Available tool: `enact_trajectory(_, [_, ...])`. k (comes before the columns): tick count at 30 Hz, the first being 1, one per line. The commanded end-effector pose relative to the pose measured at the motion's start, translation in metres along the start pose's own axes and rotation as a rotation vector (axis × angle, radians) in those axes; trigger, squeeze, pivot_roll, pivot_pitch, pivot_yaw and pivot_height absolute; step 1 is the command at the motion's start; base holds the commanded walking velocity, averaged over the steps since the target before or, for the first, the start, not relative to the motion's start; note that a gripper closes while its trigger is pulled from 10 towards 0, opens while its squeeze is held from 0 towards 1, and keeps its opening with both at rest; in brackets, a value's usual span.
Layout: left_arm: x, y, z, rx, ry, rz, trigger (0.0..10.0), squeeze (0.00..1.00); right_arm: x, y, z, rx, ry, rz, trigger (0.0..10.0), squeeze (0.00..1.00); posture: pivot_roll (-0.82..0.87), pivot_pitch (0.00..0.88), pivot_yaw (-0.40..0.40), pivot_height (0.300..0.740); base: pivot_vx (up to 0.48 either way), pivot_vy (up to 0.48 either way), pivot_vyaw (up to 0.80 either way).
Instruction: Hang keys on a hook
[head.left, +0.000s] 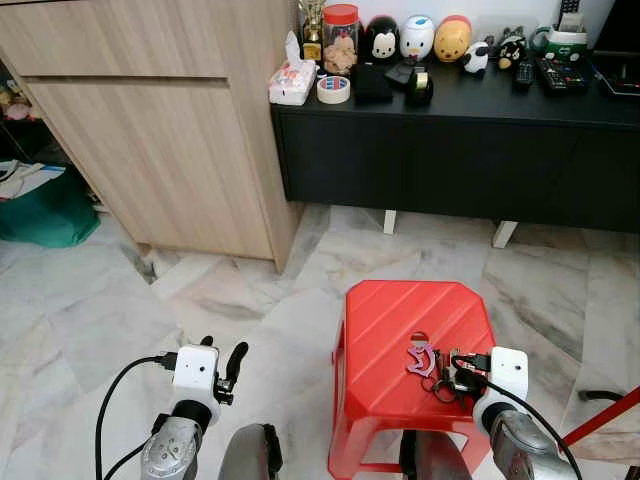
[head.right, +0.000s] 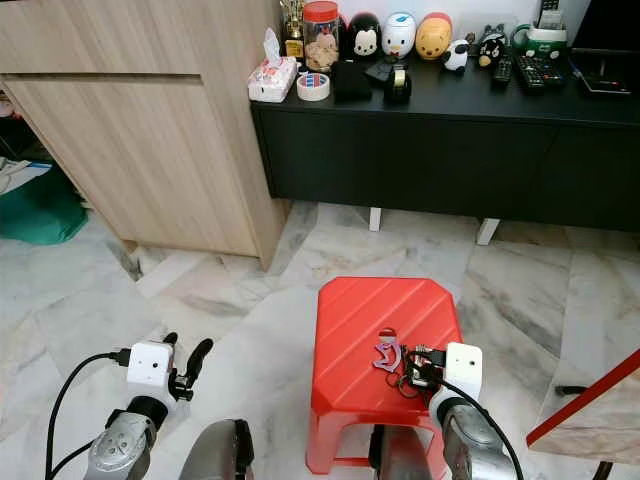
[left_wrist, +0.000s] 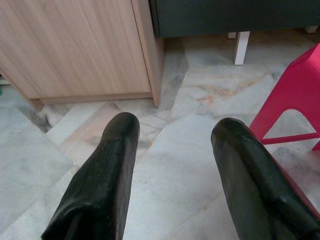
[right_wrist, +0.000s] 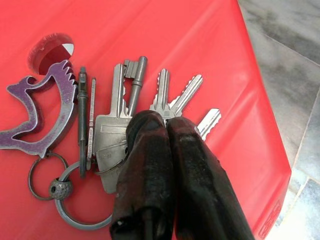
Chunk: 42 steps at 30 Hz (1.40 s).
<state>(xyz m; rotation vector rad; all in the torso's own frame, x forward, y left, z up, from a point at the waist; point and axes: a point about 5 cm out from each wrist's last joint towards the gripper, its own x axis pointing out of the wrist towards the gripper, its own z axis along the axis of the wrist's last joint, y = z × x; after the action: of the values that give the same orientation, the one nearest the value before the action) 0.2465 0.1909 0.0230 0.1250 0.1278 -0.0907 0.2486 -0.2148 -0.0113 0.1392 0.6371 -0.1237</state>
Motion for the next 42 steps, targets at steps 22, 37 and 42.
enact_trajectory(22, [-0.002, 0.001, -0.006, 0.003, 0.022, 0.012, 10.0, 0.00, -0.016, 0.011, 0.041, -0.001, -0.415, -0.098, 0.0, 0.00, 0.03, 0.090, 0.043, 0.599, 0.000, 0.000, 0.00])
enact_trajectory(37, [-0.001, 0.000, -0.007, -0.004, 0.023, 0.022, 10.0, 0.00, -0.012, 0.036, 0.047, -0.042, -0.414, 0.052, 10.0, 0.00, 0.03, 0.077, 0.034, 0.599, 0.000, 0.000, 0.00])
enact_trajectory(42, [-0.001, 0.000, -0.008, -0.005, 0.024, 0.024, 10.0, 0.00, -0.010, 0.041, 0.038, 0.003, -0.358, 0.108, 10.0, 0.00, 0.03, 0.075, 0.033, 0.634, 0.000, 0.000, 0.00])
